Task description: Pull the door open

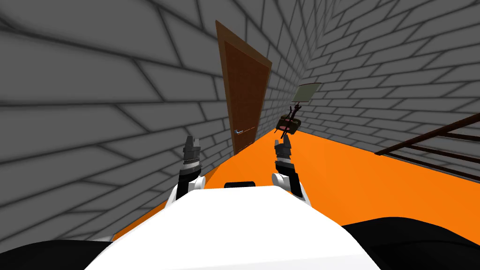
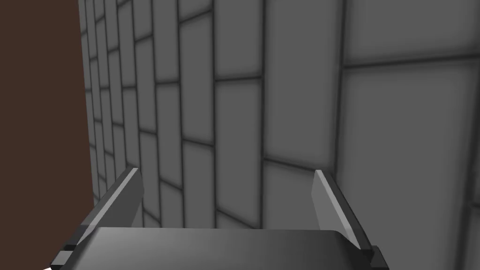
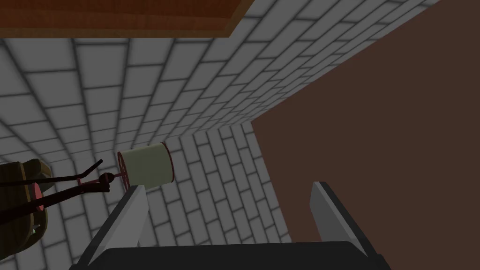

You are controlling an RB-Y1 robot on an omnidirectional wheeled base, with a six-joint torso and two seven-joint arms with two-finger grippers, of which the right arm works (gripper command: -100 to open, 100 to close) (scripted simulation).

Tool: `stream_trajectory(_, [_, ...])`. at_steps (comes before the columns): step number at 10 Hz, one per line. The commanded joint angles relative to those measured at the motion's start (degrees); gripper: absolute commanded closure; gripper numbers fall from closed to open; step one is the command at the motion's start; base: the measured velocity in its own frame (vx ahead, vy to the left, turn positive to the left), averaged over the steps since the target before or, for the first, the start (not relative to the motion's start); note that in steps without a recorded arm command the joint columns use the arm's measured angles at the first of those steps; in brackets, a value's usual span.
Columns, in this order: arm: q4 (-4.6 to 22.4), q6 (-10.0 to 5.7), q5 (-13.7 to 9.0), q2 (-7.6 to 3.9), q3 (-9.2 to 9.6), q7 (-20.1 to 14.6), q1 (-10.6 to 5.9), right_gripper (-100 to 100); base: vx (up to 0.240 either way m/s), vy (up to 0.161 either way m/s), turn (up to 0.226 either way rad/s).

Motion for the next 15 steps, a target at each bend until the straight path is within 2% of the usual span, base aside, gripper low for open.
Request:
stream_trajectory(1, [1.9, -1.0, 0.05, -0.7, 0.02, -0.64, -0.15, -100, 0.013, 0.101, 0.12])
stream_trajectory(7, [8.51, -4.48, 0.24, -2.91, 0.07, -2.85, -0.66, -100, 0.093, -0.013, 0.113])
stream_trajectory(14, [20.34, -10.91, 0.58, -6.63, 0.16, -6.94, -1.61, -100, 0.094, 0.002, 0.159])
stream_trajectory(15, [20.75, -10.91, 0.58, -6.63, 0.16, -6.94, -1.61, -100, 0.069, -0.011, 0.05])
